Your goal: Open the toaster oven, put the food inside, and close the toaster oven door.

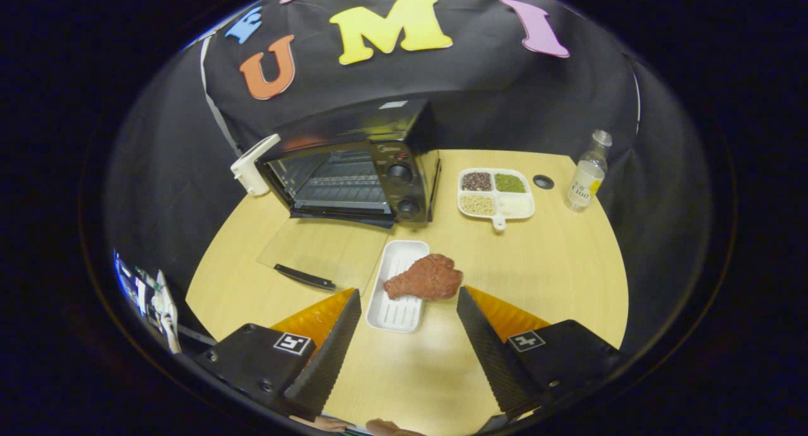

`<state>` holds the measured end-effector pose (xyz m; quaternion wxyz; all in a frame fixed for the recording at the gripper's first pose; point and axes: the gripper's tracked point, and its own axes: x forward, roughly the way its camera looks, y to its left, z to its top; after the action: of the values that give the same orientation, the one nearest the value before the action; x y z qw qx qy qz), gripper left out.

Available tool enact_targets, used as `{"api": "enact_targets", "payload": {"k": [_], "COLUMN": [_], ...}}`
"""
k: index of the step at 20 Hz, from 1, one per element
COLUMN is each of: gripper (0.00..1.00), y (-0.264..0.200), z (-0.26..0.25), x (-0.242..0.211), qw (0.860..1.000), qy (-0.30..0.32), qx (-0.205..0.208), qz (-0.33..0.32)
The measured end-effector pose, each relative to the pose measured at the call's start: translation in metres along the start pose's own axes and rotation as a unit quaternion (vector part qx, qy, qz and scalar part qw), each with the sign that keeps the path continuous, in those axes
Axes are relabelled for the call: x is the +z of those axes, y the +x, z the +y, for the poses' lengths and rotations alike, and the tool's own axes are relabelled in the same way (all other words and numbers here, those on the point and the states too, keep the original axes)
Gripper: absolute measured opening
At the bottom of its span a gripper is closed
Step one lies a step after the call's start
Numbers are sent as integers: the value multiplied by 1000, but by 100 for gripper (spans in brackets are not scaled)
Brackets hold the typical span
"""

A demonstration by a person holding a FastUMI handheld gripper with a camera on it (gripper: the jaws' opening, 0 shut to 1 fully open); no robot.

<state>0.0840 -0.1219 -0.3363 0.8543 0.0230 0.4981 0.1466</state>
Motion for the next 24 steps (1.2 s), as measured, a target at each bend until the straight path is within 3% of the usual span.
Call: {"api": "enact_targets", "payload": {"k": [3,6,11,15,16,18,24], "gripper": [96,86,76,52,36,12,8], "y": [16,30,51,61,61,52,-10], "z": [-20,-21,-26,-30,-31,-25,0], "x": [3,2,1,-3,-5,-7,6], "qw": [998,991,984,975,972,968,981], "qy": [35,54,62,98,110,121,80], "qx": [47,105,143,170,178,195,174], "qz": [29,58,84,102,105,103,35]}}
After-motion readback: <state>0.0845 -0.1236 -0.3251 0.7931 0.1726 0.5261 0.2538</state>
